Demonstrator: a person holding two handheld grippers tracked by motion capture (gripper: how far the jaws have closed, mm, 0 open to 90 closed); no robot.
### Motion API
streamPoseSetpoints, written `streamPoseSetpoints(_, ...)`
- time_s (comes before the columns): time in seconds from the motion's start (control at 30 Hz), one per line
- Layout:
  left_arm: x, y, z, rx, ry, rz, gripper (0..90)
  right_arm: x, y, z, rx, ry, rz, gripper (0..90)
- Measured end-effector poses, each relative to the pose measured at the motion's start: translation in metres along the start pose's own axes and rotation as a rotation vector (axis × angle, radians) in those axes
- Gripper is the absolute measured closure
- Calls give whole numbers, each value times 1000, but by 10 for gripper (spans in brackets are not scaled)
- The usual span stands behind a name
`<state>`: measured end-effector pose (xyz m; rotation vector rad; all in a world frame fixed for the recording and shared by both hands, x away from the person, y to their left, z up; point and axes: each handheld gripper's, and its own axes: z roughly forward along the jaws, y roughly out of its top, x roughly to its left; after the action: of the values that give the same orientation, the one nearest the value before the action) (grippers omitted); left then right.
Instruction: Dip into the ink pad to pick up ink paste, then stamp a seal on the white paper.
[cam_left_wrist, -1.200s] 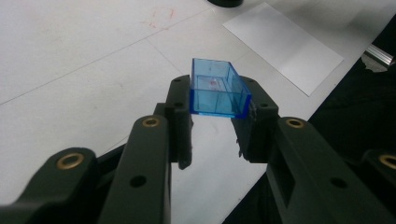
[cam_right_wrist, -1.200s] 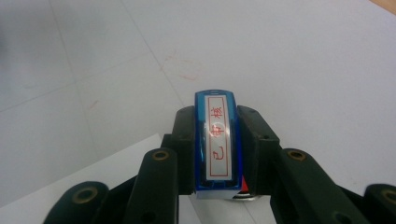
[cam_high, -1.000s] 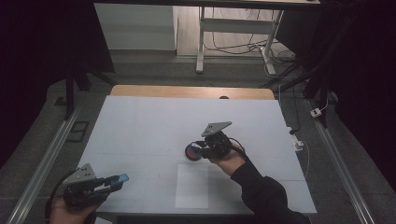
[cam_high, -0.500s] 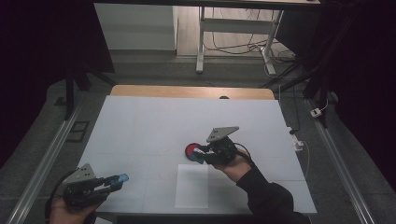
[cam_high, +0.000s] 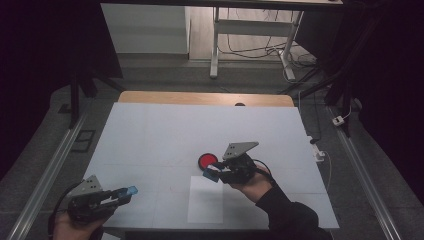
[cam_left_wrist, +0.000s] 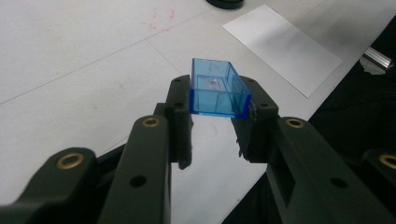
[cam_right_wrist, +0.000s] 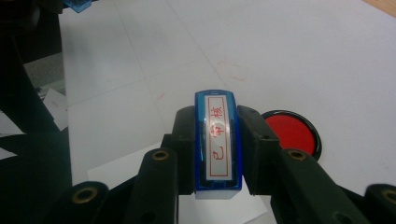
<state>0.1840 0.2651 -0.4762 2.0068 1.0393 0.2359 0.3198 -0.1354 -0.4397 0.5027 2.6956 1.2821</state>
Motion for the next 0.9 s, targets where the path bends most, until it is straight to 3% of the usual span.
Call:
streamPoseSetpoints(0.47, 0, 0, 0, 1, 1, 1, 684, 12, -4, -4, 21, 18, -20, 698)
streamPoseSetpoints(0.9, 0, 0, 0, 2, 0, -1, 684, 18, -10, 4, 57, 18, -43, 698)
